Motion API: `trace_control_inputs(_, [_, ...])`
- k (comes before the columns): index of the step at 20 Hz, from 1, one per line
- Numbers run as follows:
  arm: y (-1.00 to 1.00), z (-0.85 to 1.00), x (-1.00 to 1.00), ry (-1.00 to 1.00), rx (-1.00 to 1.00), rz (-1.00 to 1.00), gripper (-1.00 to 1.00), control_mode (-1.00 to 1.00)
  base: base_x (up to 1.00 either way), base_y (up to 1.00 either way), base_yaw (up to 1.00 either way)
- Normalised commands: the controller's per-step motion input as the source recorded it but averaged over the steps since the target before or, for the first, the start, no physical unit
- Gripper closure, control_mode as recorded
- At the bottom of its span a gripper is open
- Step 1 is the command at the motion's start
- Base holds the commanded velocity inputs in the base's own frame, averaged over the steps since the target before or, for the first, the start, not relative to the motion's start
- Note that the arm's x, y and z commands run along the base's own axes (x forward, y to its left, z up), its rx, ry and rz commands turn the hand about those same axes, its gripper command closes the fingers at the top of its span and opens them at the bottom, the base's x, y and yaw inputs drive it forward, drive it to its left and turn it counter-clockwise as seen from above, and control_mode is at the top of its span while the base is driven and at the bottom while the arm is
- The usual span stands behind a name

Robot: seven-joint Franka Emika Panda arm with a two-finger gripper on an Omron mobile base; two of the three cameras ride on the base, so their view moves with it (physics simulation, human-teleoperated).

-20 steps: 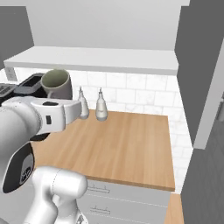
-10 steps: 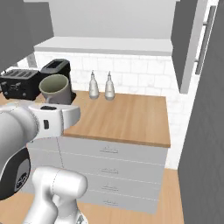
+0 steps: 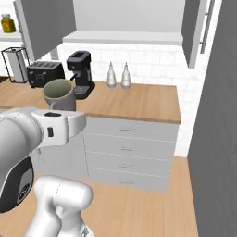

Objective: Gather all objects into one cabinet and sort the glasses and bowls to opposite sides.

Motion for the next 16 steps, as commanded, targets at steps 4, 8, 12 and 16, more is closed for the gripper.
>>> trace_control_inputs(4, [0.00,0.00,0.00,0.00,0.00,0.00,1.00,1.00,-0.87,0.83,-0.04])
trace_control_inputs(8, [0.00,0.00,0.00,0.00,0.00,0.00,1.00,1.00,-0.61,1.00,-0.08])
trace_control_inputs(12, [0.00,0.00,0.00,0.00,0.00,0.00,1.00,1.00,-0.38,1.00,-0.12])
trace_control_inputs(16, [0.00,0.00,0.00,0.00,0.00,0.00,1.00,1.00,-0.16,1.00,-0.15])
